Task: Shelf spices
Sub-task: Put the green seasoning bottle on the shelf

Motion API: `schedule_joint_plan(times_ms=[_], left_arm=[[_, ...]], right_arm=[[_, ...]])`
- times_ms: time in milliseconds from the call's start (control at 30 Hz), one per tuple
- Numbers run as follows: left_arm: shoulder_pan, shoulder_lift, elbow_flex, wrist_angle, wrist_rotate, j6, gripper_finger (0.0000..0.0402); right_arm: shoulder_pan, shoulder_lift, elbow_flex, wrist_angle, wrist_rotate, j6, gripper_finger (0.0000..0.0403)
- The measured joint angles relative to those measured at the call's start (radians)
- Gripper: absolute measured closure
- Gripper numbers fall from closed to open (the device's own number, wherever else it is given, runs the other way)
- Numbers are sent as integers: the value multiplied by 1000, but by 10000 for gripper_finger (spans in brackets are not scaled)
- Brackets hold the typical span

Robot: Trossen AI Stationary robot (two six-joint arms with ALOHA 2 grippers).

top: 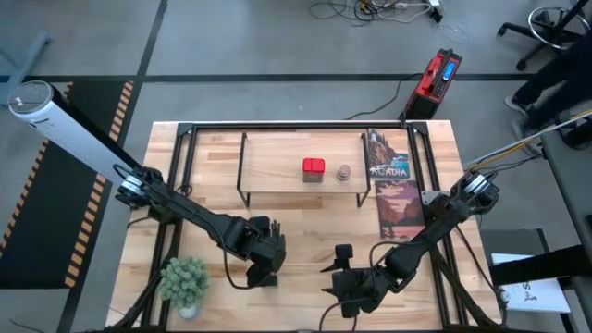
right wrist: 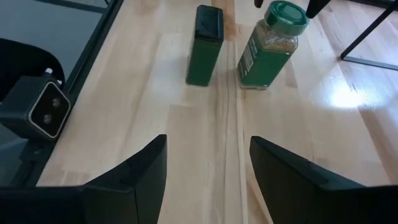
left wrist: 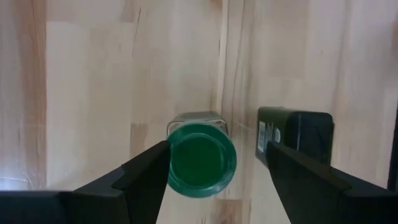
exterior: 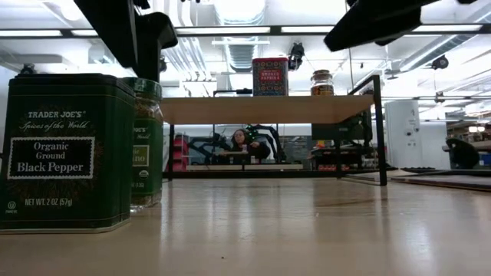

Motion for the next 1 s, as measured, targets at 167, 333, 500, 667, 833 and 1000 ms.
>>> schedule_joint_plan(times_ms=[167, 333, 500, 667, 833, 1000], left_arm=[[9, -2, -20, 15, -4, -9, 141], [12, -2, -15, 14, -11, -4, 139], [12, -2, -6, 10, 2, -4, 139], [12, -13, 11, -28, 10, 19, 140], [12, -18, 40, -48, 9, 142, 144], [7, -18, 41, -83, 10, 375, 143]], right_arm=[[-5, 0, -24, 41, 3, 0, 201], [-5, 0, -24, 42, 3, 0, 202], [-7, 0, -24, 42, 4, 1, 202], [-10, 0, -24, 42, 4, 2, 201], [-13, 0, -24, 42, 4, 1, 202], [-16, 0, -24, 42, 5, 1, 202]])
